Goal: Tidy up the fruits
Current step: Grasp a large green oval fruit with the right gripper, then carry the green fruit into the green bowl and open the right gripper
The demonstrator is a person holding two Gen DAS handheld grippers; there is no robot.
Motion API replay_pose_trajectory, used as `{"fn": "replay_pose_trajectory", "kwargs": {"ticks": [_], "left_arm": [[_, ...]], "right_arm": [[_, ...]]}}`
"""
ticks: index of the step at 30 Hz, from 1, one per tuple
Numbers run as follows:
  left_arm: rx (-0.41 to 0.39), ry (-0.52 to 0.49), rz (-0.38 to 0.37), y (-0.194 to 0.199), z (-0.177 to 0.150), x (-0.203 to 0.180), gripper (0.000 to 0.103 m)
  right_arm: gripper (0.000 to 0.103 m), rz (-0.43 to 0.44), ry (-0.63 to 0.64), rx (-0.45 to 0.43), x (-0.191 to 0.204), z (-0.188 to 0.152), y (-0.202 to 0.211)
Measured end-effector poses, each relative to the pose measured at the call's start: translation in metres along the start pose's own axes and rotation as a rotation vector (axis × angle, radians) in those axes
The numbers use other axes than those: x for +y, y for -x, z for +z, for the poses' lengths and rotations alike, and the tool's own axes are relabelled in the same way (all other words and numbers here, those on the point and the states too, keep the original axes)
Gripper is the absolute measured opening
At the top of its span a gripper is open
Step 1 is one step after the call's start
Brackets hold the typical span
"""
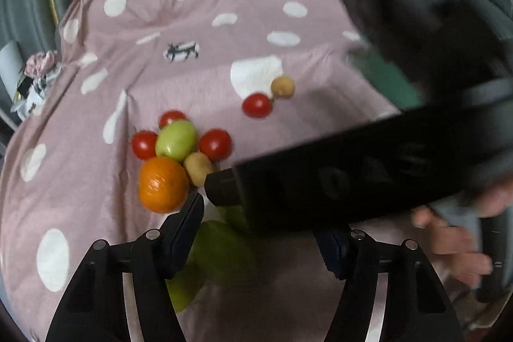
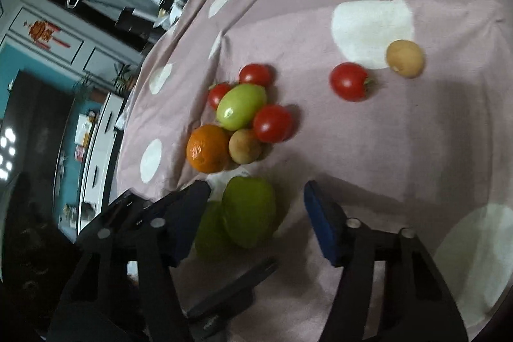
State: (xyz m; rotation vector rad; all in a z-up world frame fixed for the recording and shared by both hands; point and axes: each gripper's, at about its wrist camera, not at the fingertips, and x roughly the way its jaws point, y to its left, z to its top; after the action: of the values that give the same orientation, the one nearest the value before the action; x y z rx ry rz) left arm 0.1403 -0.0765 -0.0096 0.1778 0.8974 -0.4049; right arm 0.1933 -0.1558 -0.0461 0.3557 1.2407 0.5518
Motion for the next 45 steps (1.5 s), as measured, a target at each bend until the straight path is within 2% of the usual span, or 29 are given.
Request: {"fn": "replay_pose_trajectory", "kwargs": {"ticks": [2, 4, 5, 7, 9, 12, 19, 22, 31, 34, 38, 45], "left_arm": [[0.014, 0.002, 0.014, -0.003, -0.001, 0.001, 0.068], [0.022, 0.025, -0.008, -0.005, 0.002, 0.004, 0.066], [0.022, 0.042, -0.022, -0.006, 0.004, 0.005, 0.064], [0.042, 0.051, 0.011, -0.008, 0.006, 0.005, 0.053], [0.049, 0.054, 0.003, -0.009, 0.008, 0.005, 0.051], [0.053, 0.061, -0.005, -0.007, 0.007, 0.004, 0.047], [0.113, 0.027, -0.004, -0.014, -0.005, 0.003, 0.045], [0.100, 0.035, -0.022, -0.015, -0.005, 0.004, 0.045], [0.073, 0.059, -0.008, -0.010, -0.009, -0.003, 0.042], [0.052, 0.084, -0.041, -0.002, -0.008, -0.003, 0.041], [-0.014, 0.052, -0.057, 0.015, 0.000, -0.018, 0.041], [-0.068, -0.031, -0.111, 0.026, 0.035, -0.071, 0.041]], "right_arm": [[0.054, -0.019, 0.016, 0.008, 0.001, -0.002, -0.001], [0.051, 0.003, 0.004, 0.014, -0.005, 0.000, 0.000], [0.049, 0.014, -0.002, 0.010, -0.006, 0.000, 0.001], [0.046, 0.028, -0.007, 0.004, -0.008, 0.002, 0.000], [0.040, 0.040, -0.012, 0.009, -0.013, 0.002, 0.000], [0.040, 0.019, 0.009, 0.017, -0.008, 0.000, -0.004], [0.039, 0.023, 0.043, 0.017, -0.005, 0.001, -0.007], [0.039, 0.029, 0.028, 0.016, -0.007, -0.001, -0.005], [0.039, 0.045, 0.004, -0.003, -0.014, -0.009, 0.002], [0.039, 0.064, 0.015, -0.023, -0.014, -0.011, 0.012], [0.039, 0.101, 0.032, -0.087, -0.016, -0.017, 0.041], [0.039, 0.050, 0.030, -0.239, -0.036, -0.029, 0.110]]}}
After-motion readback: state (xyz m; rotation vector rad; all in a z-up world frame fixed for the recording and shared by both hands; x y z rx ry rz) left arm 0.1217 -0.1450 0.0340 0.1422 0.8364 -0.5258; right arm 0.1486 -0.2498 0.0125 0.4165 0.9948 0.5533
